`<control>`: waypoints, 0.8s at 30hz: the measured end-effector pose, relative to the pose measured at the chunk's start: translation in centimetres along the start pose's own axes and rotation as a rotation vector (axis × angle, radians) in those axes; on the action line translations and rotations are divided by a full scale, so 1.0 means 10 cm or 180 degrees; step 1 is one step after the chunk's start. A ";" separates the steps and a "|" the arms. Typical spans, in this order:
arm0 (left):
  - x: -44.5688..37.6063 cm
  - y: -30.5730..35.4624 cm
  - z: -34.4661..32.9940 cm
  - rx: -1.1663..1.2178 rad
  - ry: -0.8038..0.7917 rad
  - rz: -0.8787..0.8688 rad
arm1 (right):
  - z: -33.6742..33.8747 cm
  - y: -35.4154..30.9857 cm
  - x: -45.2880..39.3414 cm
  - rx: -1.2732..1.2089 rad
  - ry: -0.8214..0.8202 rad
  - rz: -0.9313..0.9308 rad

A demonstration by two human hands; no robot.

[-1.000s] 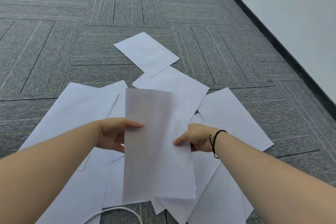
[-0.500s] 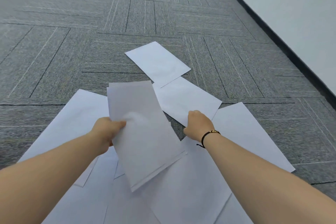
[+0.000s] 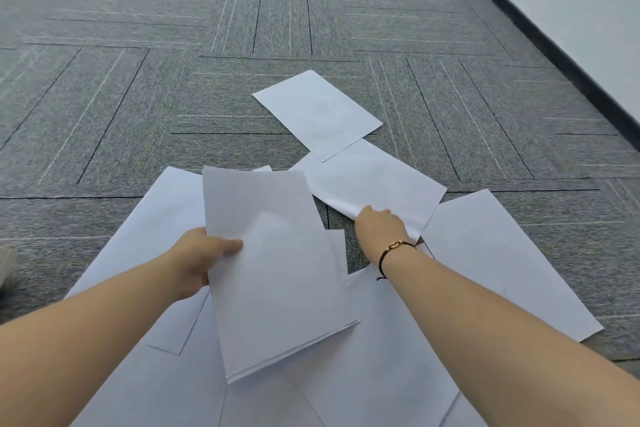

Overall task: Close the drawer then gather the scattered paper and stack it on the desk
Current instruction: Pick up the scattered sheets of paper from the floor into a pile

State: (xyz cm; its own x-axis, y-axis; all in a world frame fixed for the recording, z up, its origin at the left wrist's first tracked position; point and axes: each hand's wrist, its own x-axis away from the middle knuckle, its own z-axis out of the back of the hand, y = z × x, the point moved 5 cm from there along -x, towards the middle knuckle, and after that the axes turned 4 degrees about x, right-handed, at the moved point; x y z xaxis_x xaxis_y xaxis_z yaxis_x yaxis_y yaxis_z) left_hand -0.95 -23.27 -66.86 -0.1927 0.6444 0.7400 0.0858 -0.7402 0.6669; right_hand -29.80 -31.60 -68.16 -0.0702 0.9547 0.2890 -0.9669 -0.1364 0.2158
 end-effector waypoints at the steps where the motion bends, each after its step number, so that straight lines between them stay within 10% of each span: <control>1: 0.00 0.00 0.02 0.0037 -0.0020 -0.0002 | 0.00 0.03 0.01 -0.0027 0.0097 0.0017; 12: 0.08 -0.28 0.09 -0.0195 0.0139 0.0495 | 0.36 0.11 0.37 -0.0598 -0.0007 0.0118; 24: 0.14 -0.21 -0.24 0.0516 -0.0379 0.0487 | 0.64 -1.25 1.17 -0.1139 -0.0278 0.1275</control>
State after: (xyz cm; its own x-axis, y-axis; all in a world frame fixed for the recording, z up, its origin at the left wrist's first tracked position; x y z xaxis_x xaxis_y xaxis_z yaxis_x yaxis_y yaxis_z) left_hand -3.74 -21.25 -67.44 -0.0497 0.5524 0.8321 0.2627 -0.7966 0.5445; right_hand -16.97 -20.44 -61.53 -0.4442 0.8190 0.3632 -0.8929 -0.3718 -0.2538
